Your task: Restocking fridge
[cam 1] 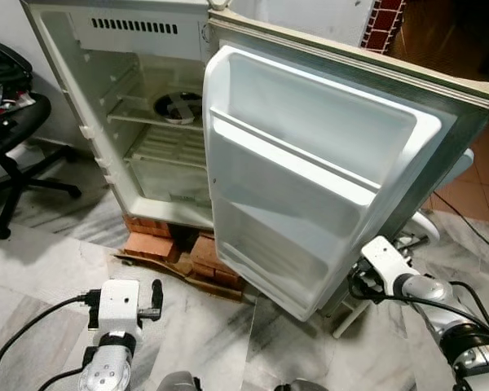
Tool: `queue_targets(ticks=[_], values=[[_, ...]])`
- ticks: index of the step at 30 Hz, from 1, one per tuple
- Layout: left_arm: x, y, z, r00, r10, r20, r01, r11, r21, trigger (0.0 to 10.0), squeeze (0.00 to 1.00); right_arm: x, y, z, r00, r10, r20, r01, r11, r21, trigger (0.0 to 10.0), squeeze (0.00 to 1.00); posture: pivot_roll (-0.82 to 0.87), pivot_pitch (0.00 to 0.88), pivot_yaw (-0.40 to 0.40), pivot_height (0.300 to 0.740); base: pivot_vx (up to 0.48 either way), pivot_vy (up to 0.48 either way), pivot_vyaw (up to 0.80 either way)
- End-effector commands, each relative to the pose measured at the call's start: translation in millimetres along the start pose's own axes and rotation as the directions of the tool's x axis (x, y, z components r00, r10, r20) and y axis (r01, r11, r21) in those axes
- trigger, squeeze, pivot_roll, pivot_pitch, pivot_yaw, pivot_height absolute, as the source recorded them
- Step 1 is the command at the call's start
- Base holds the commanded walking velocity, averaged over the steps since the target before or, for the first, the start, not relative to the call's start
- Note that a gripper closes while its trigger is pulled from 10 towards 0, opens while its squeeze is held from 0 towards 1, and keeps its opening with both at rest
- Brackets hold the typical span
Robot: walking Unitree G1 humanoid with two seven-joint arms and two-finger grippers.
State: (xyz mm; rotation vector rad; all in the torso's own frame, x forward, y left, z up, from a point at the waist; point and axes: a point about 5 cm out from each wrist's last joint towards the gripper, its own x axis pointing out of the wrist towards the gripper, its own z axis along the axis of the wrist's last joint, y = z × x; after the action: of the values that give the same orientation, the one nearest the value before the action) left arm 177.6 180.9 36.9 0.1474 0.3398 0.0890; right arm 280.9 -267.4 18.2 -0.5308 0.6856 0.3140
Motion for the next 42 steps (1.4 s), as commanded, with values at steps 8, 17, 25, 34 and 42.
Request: queue_targets(ticks=[8, 17, 25, 34, 42], values=[[-3.0, 0.4, -0.4, 1.000, -0.016, -0.019, 0.017, 1.000, 0.025, 10.0, 0.00, -15.3, 28.2, 27.4, 0.854, 0.319, 0.411, -0.457, 0.836, 0.303, 10.0, 0.00, 0.06, 0.096, 0.016, 0.740, 0.000, 0.000, 0.00], [-2.0, -3.2, -1.0, 0.999, -0.037, -0.028, 0.038, 0.999, 0.028, 10.0, 0.00, -51.5, 45.7, -17.6, 0.632, 0.752, 0.185, -0.769, 0.638, 0.033, 10.0, 0.00, 0.05, 0.088, 0.014, 0.740, 0.000, 0.000, 0.00], [-3.3, -5.9, -3.7, 0.997, -0.056, -0.049, 0.057, 0.998, 0.027, 10.0, 0.00, -71.6, 8.4, -64.7, 0.659, 0.693, -0.292, -0.745, 0.653, -0.135, 10.0, 0.00, 0.05, 0.082, 0.004, 0.740, 0.000, 0.000, 0.00], [-19.7, 7.5, -9.7, 0.998, 0.055, -0.040, -0.057, 0.997, -0.046, 10.0, 0.00, -33.1, -32.5, -29.8, 0.975, 0.166, -0.148, -0.196, 0.954, -0.226, 10.0, 0.00, 0.05, 0.089, 0.001, 0.740, 0.000, 0.000, 0.00], [-44.3, 8.5, 2.7, 0.992, 0.064, 0.109, -0.065, 0.998, 0.009, 10.0, 0.00, -5.8, -23.7, 16.5, 0.989, -0.080, 0.121, 0.068, 0.993, 0.099, 10.0, 0.00, 0.10, 0.114, -0.034, 0.740, 0.000, 0.000, 0.00]])
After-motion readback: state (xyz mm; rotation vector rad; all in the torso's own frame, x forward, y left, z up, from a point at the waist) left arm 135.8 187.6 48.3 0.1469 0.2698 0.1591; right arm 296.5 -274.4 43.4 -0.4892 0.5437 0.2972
